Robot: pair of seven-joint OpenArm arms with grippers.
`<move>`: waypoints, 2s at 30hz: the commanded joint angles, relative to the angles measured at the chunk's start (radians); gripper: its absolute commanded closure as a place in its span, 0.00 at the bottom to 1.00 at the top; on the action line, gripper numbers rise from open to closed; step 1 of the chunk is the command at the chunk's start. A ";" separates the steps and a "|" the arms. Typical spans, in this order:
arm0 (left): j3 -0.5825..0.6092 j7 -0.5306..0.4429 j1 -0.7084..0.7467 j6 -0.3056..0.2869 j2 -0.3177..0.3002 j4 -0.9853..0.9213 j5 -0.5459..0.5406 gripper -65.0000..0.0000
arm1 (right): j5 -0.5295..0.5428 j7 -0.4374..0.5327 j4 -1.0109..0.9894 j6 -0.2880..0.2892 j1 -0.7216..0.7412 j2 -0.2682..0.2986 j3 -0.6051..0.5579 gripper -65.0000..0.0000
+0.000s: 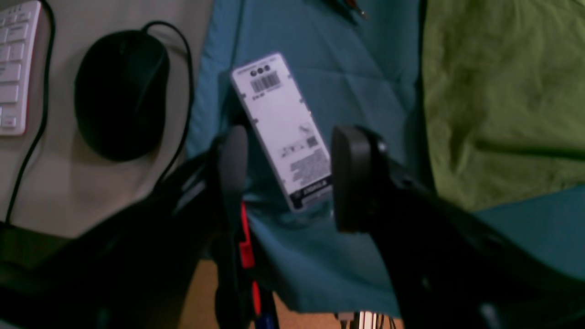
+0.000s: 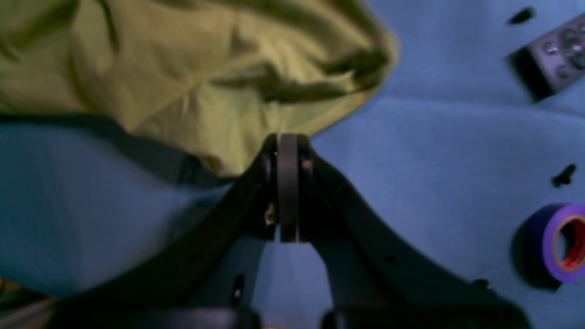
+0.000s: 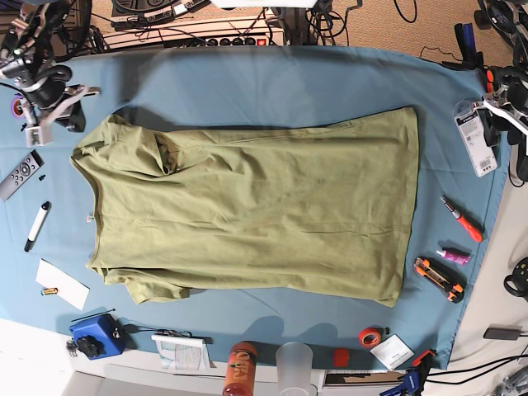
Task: Layout the t-shirt on the table in an organized manner, then fold the t-shirt properly
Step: 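Move the right gripper to the shoulder corner and grasp it, then move the left gripper to the other shoulder corner and grasp it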
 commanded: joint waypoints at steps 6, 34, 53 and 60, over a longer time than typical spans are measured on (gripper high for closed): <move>-0.005 -0.022 0.001 -0.004 -0.014 0.017 -0.061 0.56 | 0.028 -0.011 0.018 0.074 0.002 0.017 0.005 0.72; -0.004 -0.026 -0.005 -0.026 -0.014 0.017 -0.106 0.56 | -0.108 0.093 0.017 -0.057 0.096 -0.184 -0.093 0.64; -0.004 -0.034 -0.005 -0.026 -0.014 0.017 -0.107 0.56 | -0.111 0.124 -0.127 -0.079 0.097 -0.185 -0.093 0.64; -0.004 -0.034 -0.005 -0.026 -0.014 0.017 -0.108 0.56 | -0.104 0.072 -0.108 -0.079 0.097 -0.185 -0.090 0.95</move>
